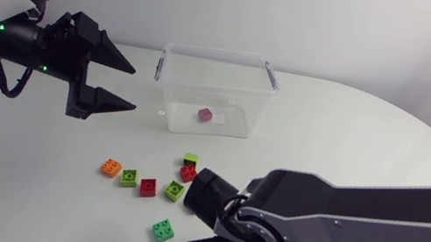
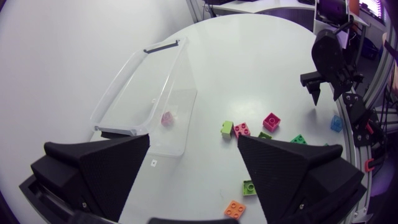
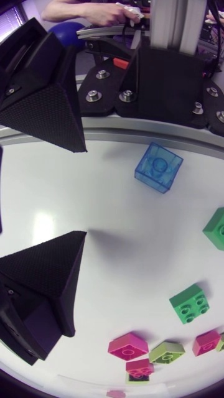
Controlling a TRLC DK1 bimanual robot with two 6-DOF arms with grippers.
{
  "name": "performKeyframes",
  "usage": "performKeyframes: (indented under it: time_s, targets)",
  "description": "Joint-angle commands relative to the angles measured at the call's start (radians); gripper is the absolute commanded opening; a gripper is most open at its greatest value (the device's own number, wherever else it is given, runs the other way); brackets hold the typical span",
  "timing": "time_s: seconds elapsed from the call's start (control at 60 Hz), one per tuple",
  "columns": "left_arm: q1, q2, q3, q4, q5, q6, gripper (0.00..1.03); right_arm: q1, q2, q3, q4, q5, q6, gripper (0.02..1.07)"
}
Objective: Place the duplo bricks in the container
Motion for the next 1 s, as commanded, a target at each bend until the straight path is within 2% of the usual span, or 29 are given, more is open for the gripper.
performKeyframes:
  time_s: [0.0,0.383,0.6,0.717,0.9,0.95,0.983]
  targets:
    - [0.01,-0.025,-0.029,-0.006,0.015,0.027,0.99,0.006,0.04,0.033,-0.025,0.003,-0.061,0.93]
    - [0.033,-0.047,-0.039,-0.012,0.034,0.027,0.99,0.033,0.128,0.137,-0.054,-0.015,-0.069,0.93]
    - [0.063,-0.05,-0.042,-0.016,0.052,0.03,0.99,0.049,0.194,0.215,-0.101,-0.089,-0.064,0.92]
    - [0.079,-0.053,-0.045,-0.024,0.06,0.038,0.99,0.05,0.211,0.233,-0.104,-0.139,-0.064,0.88]
    - [0.086,-0.059,-0.048,-0.032,0.068,0.048,0.99,0.069,0.231,0.266,-0.103,-0.15,-0.047,0.85]
    - [0.086,-0.059,-0.048,-0.032,0.069,0.048,0.99,0.073,0.244,0.278,-0.107,-0.155,-0.044,0.8]
    - [0.086,-0.059,-0.047,-0.032,0.069,0.05,0.99,0.073,0.26,0.286,-0.111,-0.159,-0.041,0.73]
